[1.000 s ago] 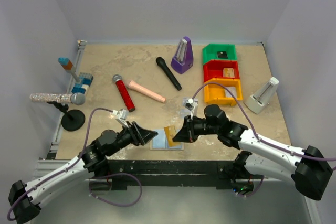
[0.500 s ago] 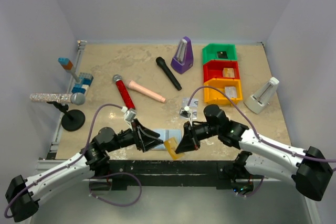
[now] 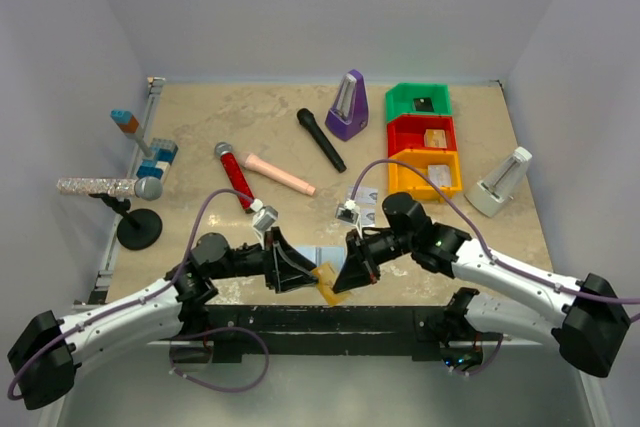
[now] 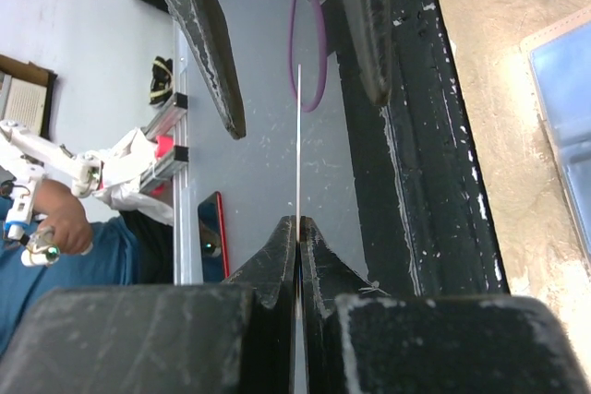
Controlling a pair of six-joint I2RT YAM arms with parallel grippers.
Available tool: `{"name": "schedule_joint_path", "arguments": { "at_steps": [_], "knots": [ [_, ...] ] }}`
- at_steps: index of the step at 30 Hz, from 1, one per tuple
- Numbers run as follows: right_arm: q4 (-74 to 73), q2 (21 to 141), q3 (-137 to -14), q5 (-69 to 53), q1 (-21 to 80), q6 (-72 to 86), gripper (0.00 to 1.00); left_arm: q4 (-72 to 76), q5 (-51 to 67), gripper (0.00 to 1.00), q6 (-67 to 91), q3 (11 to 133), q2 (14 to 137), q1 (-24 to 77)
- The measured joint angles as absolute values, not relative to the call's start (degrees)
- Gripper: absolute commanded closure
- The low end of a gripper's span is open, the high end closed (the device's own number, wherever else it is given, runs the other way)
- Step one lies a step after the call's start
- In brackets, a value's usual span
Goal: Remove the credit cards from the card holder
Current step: Place the credit card at the center of the board.
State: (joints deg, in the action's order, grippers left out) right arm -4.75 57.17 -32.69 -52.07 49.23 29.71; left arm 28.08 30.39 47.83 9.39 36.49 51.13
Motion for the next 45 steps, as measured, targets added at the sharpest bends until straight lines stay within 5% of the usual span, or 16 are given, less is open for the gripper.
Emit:
{"name": "schedule_joint_path", "arguments": {
  "at_steps": [14, 15, 19, 22, 30, 34, 45],
  "knots": [
    [-6.9, 58.1, -34.3, -52.7, 49.6, 27.5, 1.0, 32.2, 35.1, 1.0, 48.0, 9.9, 39.6, 51.1],
    [-7.0, 58.2, -34.4, -53.0, 49.6, 27.4, 0.98, 32.2, 35.2, 1.0, 48.1, 9.9, 39.7, 51.1],
    [-8.0, 58.5, -34.8, -53.1, 49.8, 27.0, 0.53, 32.4, 35.3, 1.0, 48.4, 9.9, 39.8, 51.1],
    [-8.8, 58.4, -34.8, -52.0, 49.8, 26.7, 0.43, 32.0, 33.9, 1.0, 48.5, 9.9, 39.6, 51.1],
    [-17.2, 53.1, -36.9, -41.6, 49.4, 24.8, 0.39, 18.8, 13.5, 1.0, 50.5, 9.6, 31.3, 51.1],
    [-21.4, 43.2, -37.2, -30.7, 49.1, 25.1, 0.4, 6.2, -8.0, 1.0, 56.0, 9.6, 26.6, 50.4],
    [-23.3, 35.5, -34.1, -22.4, 49.1, 27.7, 0.4, 4.1, -22.7, 1.0, 63.9, 9.6, 39.2, 47.2]
  ]
}}
